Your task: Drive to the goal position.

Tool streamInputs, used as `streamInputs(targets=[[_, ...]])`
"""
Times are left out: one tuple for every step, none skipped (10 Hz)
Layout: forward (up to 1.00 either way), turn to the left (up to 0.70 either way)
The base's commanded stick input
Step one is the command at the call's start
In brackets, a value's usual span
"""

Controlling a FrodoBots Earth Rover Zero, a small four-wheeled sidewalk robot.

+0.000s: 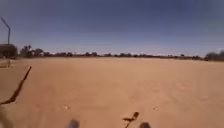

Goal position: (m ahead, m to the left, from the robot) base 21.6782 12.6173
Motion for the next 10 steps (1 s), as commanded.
streamInputs(targets=[[0.7, 0.0], [0.7, 0.02], [0.7, 0.2], [0.7, 0.35], [0.7, 0.35], [0.7, 0.35], [0.7, 0.35], [0.7, 0.0], [0.7, 0.0], [0.7, 0.0]])
